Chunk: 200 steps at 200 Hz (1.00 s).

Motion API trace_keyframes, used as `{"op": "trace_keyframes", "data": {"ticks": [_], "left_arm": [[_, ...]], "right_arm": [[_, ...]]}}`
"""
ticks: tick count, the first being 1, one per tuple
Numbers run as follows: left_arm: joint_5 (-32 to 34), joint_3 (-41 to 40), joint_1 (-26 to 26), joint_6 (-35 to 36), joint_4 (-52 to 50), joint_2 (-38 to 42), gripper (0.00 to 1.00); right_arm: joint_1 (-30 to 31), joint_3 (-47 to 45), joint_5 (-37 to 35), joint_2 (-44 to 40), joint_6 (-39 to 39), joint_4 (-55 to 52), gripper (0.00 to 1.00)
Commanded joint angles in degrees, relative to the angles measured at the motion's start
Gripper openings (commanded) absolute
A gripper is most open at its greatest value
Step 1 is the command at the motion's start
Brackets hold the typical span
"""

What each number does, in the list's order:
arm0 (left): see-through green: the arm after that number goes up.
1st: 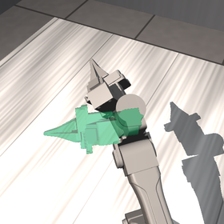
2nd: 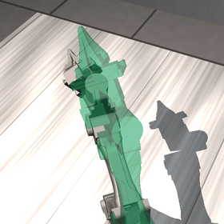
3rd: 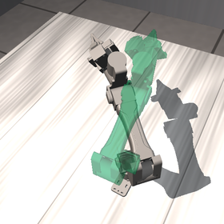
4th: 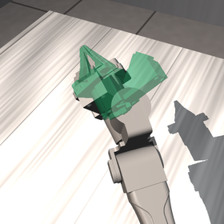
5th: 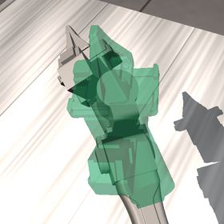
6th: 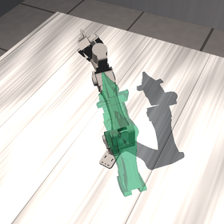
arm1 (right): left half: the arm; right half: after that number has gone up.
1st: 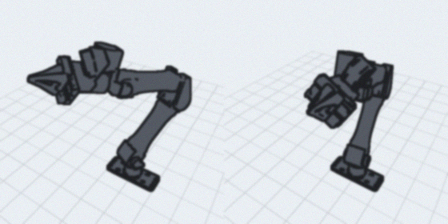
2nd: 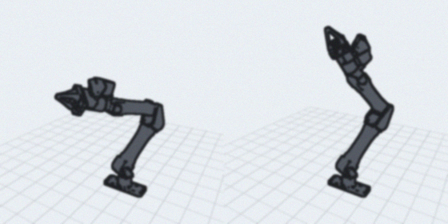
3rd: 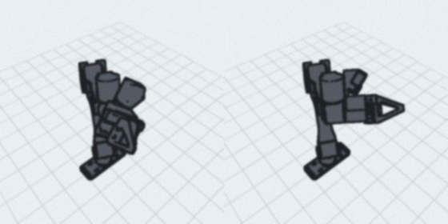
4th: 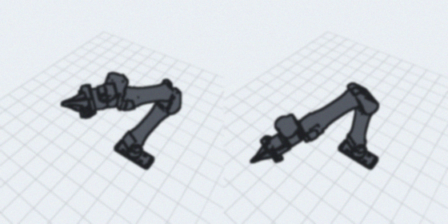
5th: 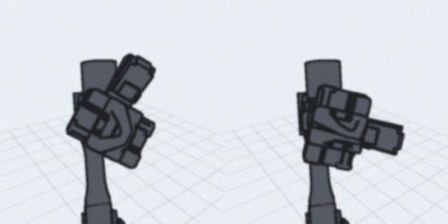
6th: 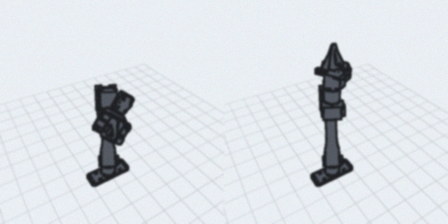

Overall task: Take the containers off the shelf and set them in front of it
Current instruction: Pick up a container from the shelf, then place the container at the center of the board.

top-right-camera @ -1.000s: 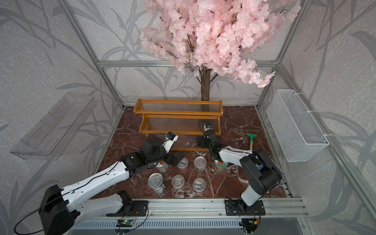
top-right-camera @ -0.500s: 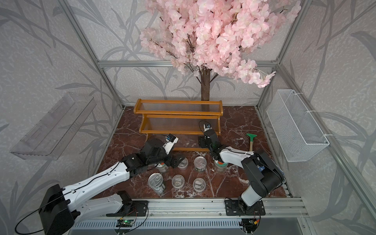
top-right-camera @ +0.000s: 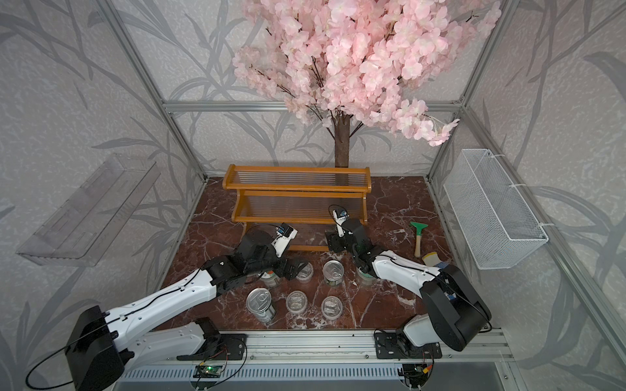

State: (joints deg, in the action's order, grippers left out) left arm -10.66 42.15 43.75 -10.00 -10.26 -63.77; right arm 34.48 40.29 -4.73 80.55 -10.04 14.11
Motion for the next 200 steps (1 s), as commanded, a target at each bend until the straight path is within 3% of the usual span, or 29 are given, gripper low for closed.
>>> {"op": "trace_keyframes", "data": {"ticks": [1, 102, 146, 200], "left_arm": [[-0.49, -0.23, -0.29, 1.19, 0.60, -0.41, 1.00], [-1.74, 0.26, -0.52, 2.30, -0.73, -0.24, 1.00], [-2.38, 0.08, -1.02, 3.46, -1.35, -0.04, 1.00], [-3.13, -0.05, -1.68, 4.19, -1.69, 0.23, 1.00]], "right_arm": [[0.65, -0.36, 2.12, -3.41, 2.38, -1.30, 0.64], [6.15, -1.43, 3.41, -25.74, 0.99, -27.27, 0.63], [13.16, -0.83, -5.60, -35.14, -6.53, -44.14, 0.63], [27.15, 2.07, -17.99, -39.75, -21.55, -62.27, 0.63]]}}
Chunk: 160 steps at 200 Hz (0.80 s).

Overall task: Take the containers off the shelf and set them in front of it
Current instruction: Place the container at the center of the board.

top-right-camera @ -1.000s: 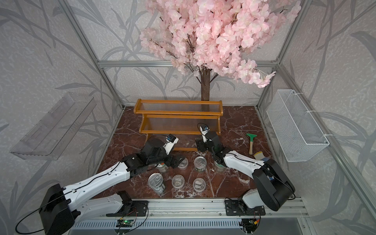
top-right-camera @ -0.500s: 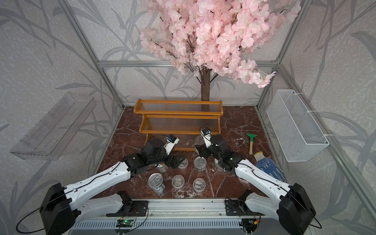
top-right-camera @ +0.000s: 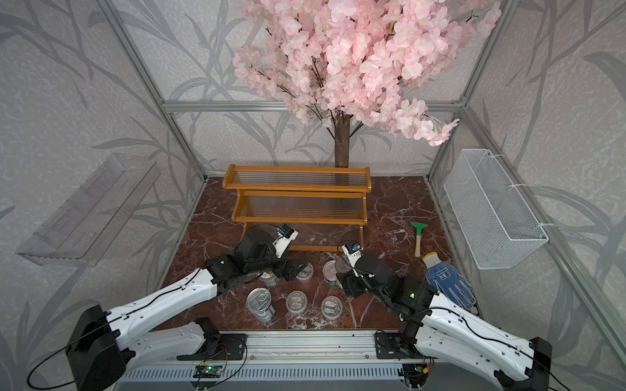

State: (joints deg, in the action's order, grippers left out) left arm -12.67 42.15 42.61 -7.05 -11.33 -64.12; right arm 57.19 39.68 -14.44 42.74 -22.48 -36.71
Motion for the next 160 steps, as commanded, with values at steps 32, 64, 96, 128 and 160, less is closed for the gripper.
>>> {"op": "trace_keyframes", "data": {"ticks": [32, 64, 96, 128, 160], "left_arm": [[-1.79, 0.28, -0.77, 1.29, -1.09, 0.59, 1.00], [-2.18, 0.58, -0.88, 1.95, -2.38, 0.31, 1.00], [-2.02, 0.57, -1.20, 1.83, -3.07, 0.57, 1.00], [-1.84, -0.19, -1.39, 1.25, -2.06, 0.75, 1.00], [-1.35, -0.57, -1.50, 0.26, -1.08, 0.57, 1.00]], "right_arm": [[7.45, 1.55, -11.88, -4.82, -17.66, -17.09, 0.63], [9.65, -0.53, -14.05, -4.55, -22.04, -17.18, 0.63], [11.81, -1.65, -16.10, -3.94, -28.06, -18.92, 0.63], [13.46, -3.22, -16.94, -3.09, -31.86, -19.65, 0.63], [15.36, -5.21, -18.42, -2.81, -36.24, -21.20, 0.65]]}}
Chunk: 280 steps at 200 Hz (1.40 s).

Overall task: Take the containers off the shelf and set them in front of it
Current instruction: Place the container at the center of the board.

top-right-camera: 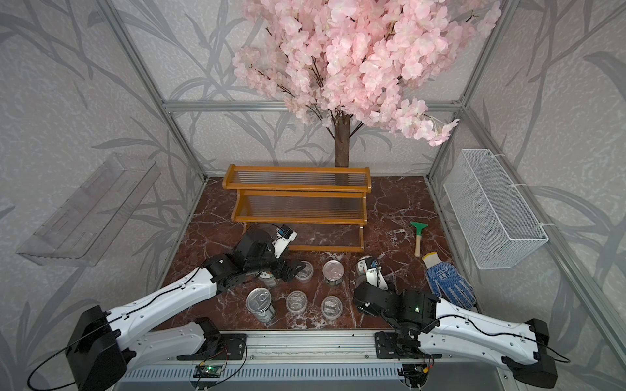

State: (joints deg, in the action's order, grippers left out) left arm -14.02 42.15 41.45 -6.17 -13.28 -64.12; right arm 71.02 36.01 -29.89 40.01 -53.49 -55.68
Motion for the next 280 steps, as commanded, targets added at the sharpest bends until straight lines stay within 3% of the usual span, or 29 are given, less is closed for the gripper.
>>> {"op": "trace_keyframes", "data": {"ticks": [1, 63, 87, 220, 280], "left_arm": [[0.03, -0.58, -0.37, -0.69, 0.92, 0.57, 1.00], [0.15, 0.82, -0.49, -1.43, 1.11, -1.39, 1.00], [-0.24, 1.16, -0.46, -2.19, 2.04, -2.23, 1.00], [1.05, 2.10, -0.58, -0.97, -0.89, -1.10, 1.00], [0.96, 3.09, -0.59, -0.56, -2.05, -1.12, 1.00]], "right_arm": [[1.64, -1.63, -3.02, -0.14, -5.39, -2.32, 0.65], [4.20, -6.20, -3.55, -1.18, -11.52, -2.17, 0.65], [6.12, -7.95, -4.13, -2.03, -14.58, -3.09, 0.70], [6.41, -11.22, 3.43, -3.23, -9.01, 1.89, 0.81], [8.63, -10.71, 2.25, -3.49, -13.53, -2.44, 0.87]]}}
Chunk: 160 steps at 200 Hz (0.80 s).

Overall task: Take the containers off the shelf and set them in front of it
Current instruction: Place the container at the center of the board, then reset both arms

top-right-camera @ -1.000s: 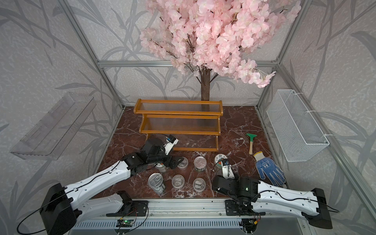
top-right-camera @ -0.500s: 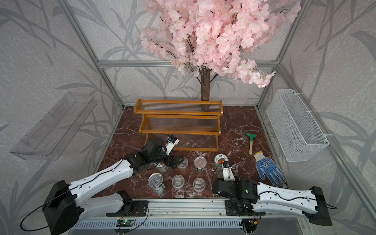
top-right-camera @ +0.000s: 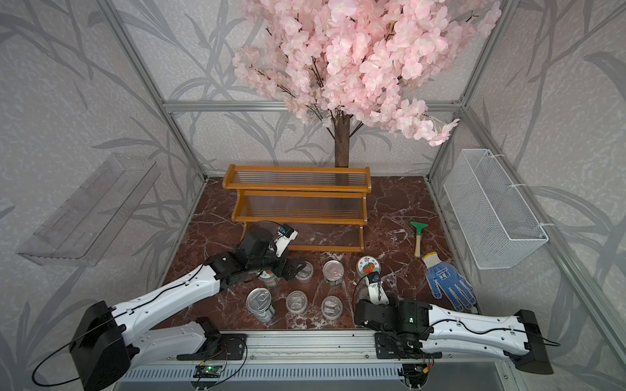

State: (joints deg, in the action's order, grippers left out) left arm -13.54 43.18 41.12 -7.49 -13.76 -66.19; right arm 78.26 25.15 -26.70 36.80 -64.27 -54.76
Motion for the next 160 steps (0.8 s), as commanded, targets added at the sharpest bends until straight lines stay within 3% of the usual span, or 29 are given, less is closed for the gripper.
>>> {"op": "trace_keyframes", "data": {"ticks": [1, 28, 49, 83, 126, 146, 160], "left_arm": [[0.50, 2.03, -0.26, 0.78, -1.60, 0.92, 1.00], [1.11, 2.17, -0.29, 0.75, -2.06, 1.88, 1.00], [2.34, 2.60, -0.41, 0.55, -3.11, 2.93, 1.00], [7.09, 3.12, -1.57, -0.77, -5.59, 6.35, 1.00], [13.46, 4.99, -6.53, -4.75, -8.38, 11.09, 1.00], [20.66, 3.56, -10.24, -10.22, -10.62, 13.82, 1.00], [25.83, 2.49, -14.79, -13.12, -13.88, 15.23, 1.00]], "right_arm": [[1.47, 0.16, -1.01, -0.34, -2.81, -3.39, 0.87], [1.90, 1.92, -2.63, -0.37, -1.19, -3.25, 0.89], [1.90, 4.93, -4.44, -0.14, -1.04, -5.73, 1.00], [1.94, 10.94, -11.34, -3.09, -3.24, -13.69, 0.99], [1.07, 18.68, -16.80, -4.34, 4.49, -14.20, 0.99], [-5.87, 23.49, -15.43, -3.00, 14.44, -11.54, 0.99], [-18.98, 25.69, -5.43, -2.94, 26.69, -5.38, 0.99]]}}
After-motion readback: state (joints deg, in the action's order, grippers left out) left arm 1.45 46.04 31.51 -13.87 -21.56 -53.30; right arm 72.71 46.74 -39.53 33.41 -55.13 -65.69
